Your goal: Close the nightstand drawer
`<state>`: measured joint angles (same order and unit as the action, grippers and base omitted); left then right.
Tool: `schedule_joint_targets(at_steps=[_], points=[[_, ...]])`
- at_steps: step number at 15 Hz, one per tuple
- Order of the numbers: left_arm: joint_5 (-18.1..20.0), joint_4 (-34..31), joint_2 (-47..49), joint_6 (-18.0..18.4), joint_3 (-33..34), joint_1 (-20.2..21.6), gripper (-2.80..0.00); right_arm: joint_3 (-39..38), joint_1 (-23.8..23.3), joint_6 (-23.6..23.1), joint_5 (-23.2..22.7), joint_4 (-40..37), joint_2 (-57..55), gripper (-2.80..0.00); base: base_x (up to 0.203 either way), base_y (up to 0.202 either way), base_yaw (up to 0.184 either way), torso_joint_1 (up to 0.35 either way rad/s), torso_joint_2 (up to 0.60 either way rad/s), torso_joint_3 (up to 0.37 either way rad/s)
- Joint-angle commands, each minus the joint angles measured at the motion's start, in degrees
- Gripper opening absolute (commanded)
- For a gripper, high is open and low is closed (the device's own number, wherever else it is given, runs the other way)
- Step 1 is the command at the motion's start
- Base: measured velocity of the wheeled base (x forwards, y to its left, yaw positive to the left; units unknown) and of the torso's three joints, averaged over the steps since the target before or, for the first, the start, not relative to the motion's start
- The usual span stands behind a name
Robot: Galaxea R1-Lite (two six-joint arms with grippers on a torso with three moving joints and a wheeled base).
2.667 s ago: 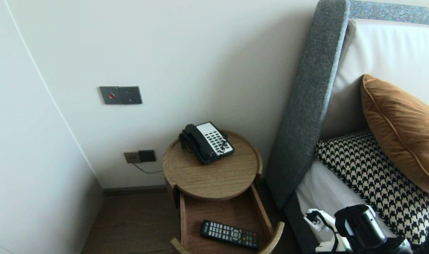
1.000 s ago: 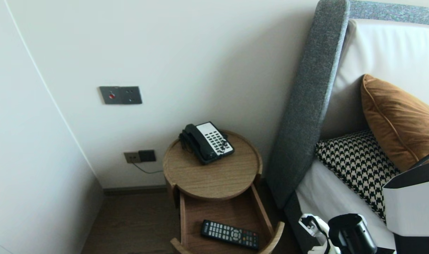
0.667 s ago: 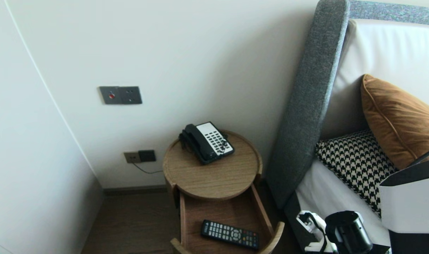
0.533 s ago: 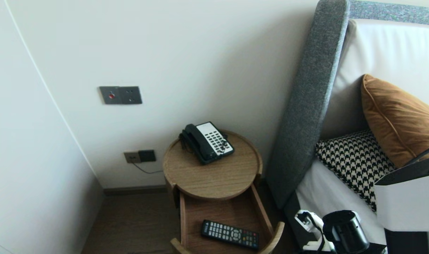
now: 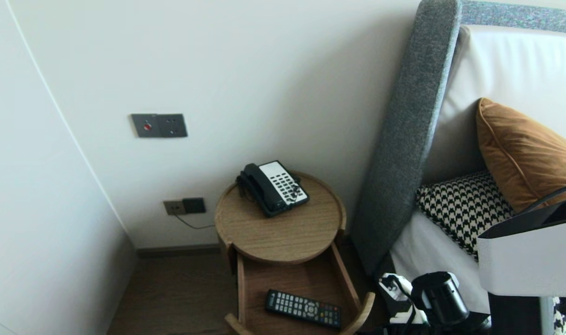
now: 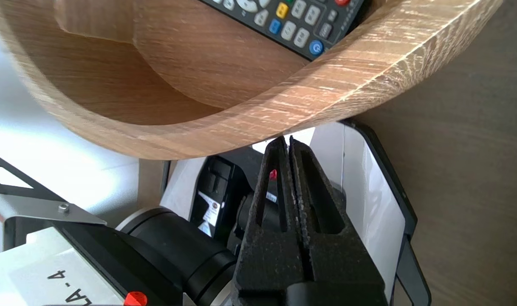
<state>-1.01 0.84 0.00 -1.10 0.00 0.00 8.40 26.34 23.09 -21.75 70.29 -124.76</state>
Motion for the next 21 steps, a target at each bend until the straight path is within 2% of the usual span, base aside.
schedule_joint_targets(at_steps=[1, 5, 11, 16, 18, 21], points=[[-0.04, 0.06, -0.09, -0.05, 0.0, 0.04, -2.8, 2.37, 0.03, 0.24, -0.14, -1.18, 0.09, -2.8, 0.0, 0.0, 0.0, 0.0, 0.0, 0.0], [-0.04, 0.04, -0.09, -0.05, 0.0, 0.01, -2.8, 8.02, 0.11, 0.29, 1.72, -8.2, 0.87, -2.8, 0.0, 0.0, 0.0, 0.0, 0.0, 0.0], [-0.04, 0.12, -0.09, -0.05, 0.0, 0.0, -2.8, 12.82, -0.54, 0.29, 3.38, -9.12, 0.44, -2.8, 0.0, 0.0, 0.0, 0.0, 0.0, 0.0], [-0.04, 0.04, -0.09, -0.05, 0.0, 0.0, -2.8, 18.15, -1.64, 0.29, 4.2, -13.28, 0.93, -2.8, 0.0, 0.0, 0.0, 0.0, 0.0, 0.0], [-0.04, 0.04, -0.09, -0.05, 0.0, 0.09, -2.8, 20.92, -1.91, 0.14, 7.53, -15.3, 0.8, -2.8, 0.0, 0.0, 0.0, 0.0, 0.0, 0.0], [-0.04, 0.04, -0.09, -0.05, 0.0, 0.0, -2.8, 23.88, -2.0, 0.16, 8.78, -17.51, 0.83, -2.8, 0.0, 0.0, 0.0, 0.0, 0.0, 0.0]])
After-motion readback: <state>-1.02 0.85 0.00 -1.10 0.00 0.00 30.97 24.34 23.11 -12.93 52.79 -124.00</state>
